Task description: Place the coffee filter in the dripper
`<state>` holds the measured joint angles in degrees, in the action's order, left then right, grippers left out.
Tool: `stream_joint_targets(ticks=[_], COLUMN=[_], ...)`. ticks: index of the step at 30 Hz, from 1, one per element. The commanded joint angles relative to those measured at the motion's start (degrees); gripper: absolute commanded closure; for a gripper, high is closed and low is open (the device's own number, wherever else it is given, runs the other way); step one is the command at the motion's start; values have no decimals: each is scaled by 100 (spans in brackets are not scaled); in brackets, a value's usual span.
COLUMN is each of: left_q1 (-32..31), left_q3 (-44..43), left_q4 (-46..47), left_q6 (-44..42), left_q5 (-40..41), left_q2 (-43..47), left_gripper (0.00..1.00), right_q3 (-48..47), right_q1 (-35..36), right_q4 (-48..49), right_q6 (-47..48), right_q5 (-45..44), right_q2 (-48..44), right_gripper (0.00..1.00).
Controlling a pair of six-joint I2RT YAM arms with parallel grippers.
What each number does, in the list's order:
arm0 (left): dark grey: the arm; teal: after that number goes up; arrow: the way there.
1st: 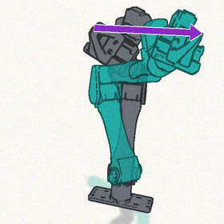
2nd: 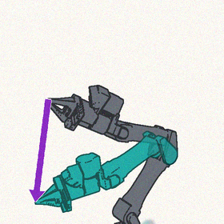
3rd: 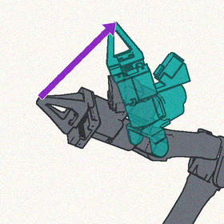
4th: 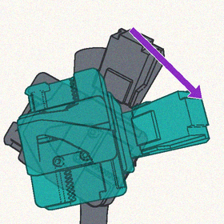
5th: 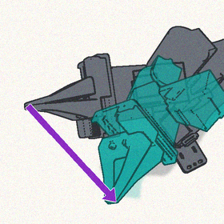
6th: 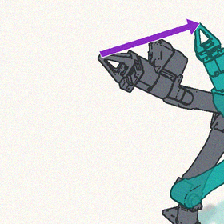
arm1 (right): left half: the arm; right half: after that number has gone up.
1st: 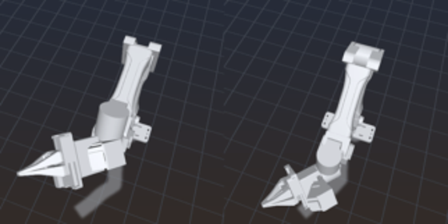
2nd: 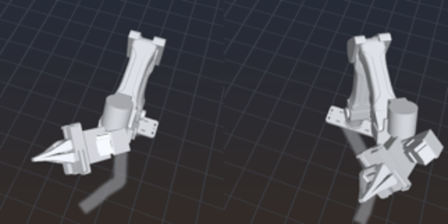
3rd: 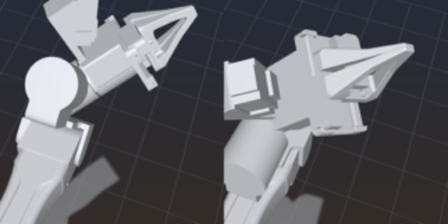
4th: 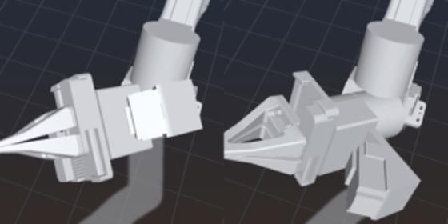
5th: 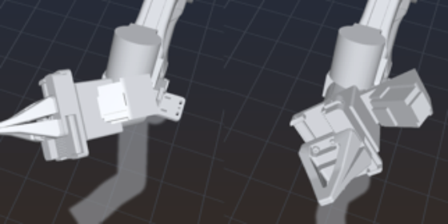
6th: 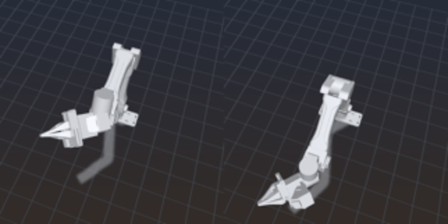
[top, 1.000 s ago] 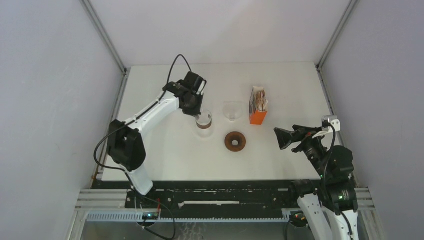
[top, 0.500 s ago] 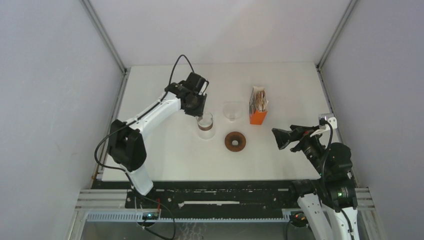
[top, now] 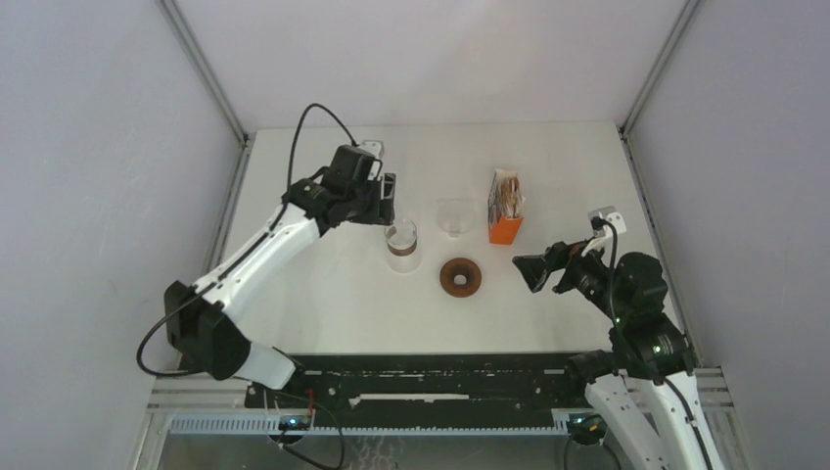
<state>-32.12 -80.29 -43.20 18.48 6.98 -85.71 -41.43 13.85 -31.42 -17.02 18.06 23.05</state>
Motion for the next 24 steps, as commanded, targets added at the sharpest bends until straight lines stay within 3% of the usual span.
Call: stream_joint_targets(ticks=[1, 13, 20, 24], left_q1=[13, 133, 136, 134], left_q3=[558, 2375, 3210, 3569], left_q4=[556, 1361, 1546, 1659], left_q6=[320, 925, 1127, 1206], left_q5=[261, 333, 191, 173], left_q2=[783, 2630, 3338, 3679], left_gripper=[25, 7, 1, 0], right_q3=[-290, -508, -498, -361], right_q1=[344, 2376, 2416, 2076], right_q4=[-92, -241, 188, 547], right_q6=[237, 120, -166, -268], right_q5=[-27, -2093, -2032, -1670], right_q2=[440, 2373, 3570, 4086], right_gripper=[3, 7, 7, 9])
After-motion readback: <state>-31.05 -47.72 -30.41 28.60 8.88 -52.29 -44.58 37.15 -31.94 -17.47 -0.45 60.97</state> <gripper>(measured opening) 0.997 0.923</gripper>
